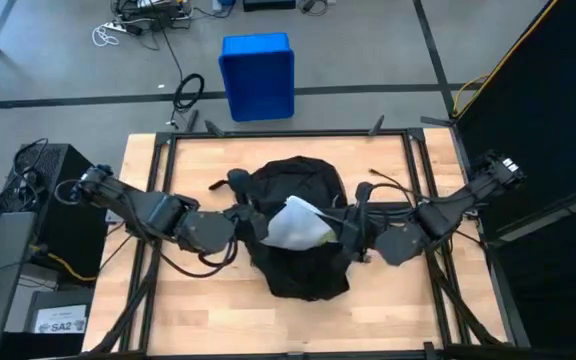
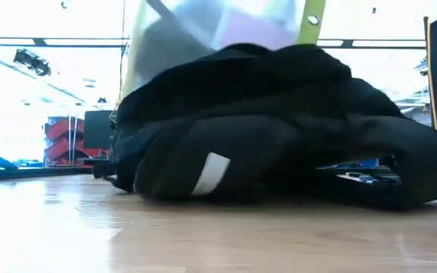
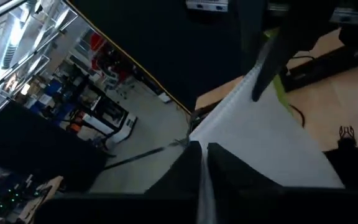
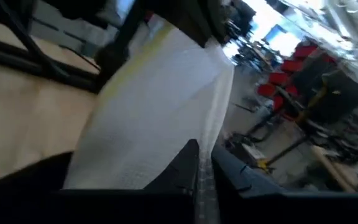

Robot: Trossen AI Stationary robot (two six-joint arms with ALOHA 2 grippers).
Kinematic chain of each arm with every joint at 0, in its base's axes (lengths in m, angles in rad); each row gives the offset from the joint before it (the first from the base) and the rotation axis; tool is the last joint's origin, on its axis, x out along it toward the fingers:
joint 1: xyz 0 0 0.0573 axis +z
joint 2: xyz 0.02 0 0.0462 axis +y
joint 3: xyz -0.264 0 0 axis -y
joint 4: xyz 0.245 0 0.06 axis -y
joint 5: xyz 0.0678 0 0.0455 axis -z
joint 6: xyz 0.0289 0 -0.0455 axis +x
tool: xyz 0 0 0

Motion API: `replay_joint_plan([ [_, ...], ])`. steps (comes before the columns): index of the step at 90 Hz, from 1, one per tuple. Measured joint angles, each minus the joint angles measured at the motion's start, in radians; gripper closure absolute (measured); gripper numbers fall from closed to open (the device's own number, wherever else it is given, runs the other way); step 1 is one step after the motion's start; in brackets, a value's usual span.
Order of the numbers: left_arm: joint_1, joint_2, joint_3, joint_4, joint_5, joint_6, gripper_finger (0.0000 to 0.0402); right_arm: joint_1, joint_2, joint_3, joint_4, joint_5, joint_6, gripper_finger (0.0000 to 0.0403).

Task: Unpack backpack
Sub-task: Remove the zip lock bag from the backpack

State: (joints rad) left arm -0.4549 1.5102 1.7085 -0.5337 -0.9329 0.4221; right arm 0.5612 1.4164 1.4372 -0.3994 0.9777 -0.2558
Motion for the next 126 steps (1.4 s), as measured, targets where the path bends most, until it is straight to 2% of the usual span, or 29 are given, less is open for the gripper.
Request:
replay_joint_plan([
  [17,-0.007,0.0,0.015,-0.04,-0.001,-0.005,0.0402,0.02,-0.004,0.0,0.0,-0.103,0.046,0.0403],
  [31,-0.022,0.0,0.028,-0.079,0.01,-0.007,0.0402,0.021,0.002,0.0,0.007,-0.256,0.128,0.0403],
  [43,-0.026,-0.001,0.065,-0.131,0.006,-0.045,0.0402,0.021,0.004,0.0,0.01,-0.282,0.145,0.0403],
  [63,-0.081,0.003,0.068,-0.345,0.042,-0.264,0.0402,0.021,0.005,-0.047,0.053,-0.424,0.213,0.0403],
  [77,-0.181,0.007,0.064,-0.454,0.044,-0.439,0.0402,0.015,0.005,-0.143,0.199,-0.561,0.261,0.0403],
  [90,-0.275,0.006,-0.039,-0.453,0.035,-0.579,0.0402,0.017,0.006,-0.273,0.359,-0.699,0.317,0.0403],
  [103,-0.334,0.008,-0.19,-0.416,0.037,-0.748,0.0402,0.009,0.006,-0.399,0.511,-0.762,0.394,0.0403],
  [126,-0.364,0.008,-0.487,-0.248,0.042,-0.935,0.0402,-0.032,0.006,-0.544,0.516,-0.885,0.506,0.04],
])
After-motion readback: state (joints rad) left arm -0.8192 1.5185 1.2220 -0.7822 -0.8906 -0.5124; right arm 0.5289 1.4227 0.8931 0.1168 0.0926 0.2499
